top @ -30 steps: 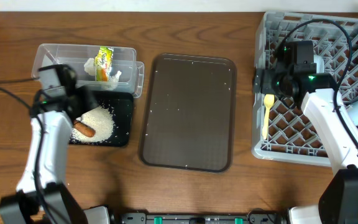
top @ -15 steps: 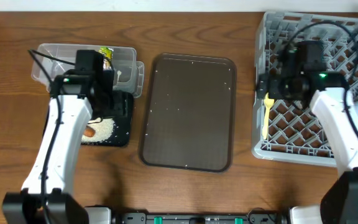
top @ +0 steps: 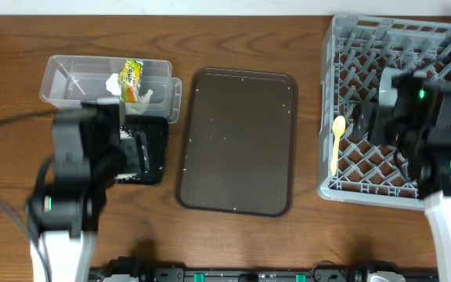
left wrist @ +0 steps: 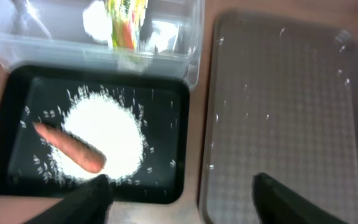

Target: Sort waste into correct bins and load items into the dishwasher rack

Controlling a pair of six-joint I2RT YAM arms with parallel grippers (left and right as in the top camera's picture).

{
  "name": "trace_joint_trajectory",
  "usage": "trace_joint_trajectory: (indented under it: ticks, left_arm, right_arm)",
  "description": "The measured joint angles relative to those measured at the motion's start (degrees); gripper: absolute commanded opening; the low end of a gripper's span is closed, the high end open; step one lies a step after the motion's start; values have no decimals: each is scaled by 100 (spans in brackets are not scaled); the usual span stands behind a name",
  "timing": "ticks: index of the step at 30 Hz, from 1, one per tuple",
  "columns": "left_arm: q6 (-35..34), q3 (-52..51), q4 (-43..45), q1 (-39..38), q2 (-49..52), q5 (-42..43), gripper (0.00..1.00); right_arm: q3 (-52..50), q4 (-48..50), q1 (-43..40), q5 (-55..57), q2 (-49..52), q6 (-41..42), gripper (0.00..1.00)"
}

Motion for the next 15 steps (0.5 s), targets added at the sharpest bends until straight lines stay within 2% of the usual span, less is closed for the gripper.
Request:
trace_joint_trajectory:
  ticks: [6,13,15]
  left_arm:
    - [-26,-909,601,0,-1276,0,88]
    - [-26,-964,595,0,-1458,0,90]
    - [-26,-964,595,0,-1458,0,95]
  right_arm:
    - [-743,190,0,74,-767,2,99]
    - [-761,155,0,98,-949,2,99]
    - [-761,151,0,98,-931,2,99]
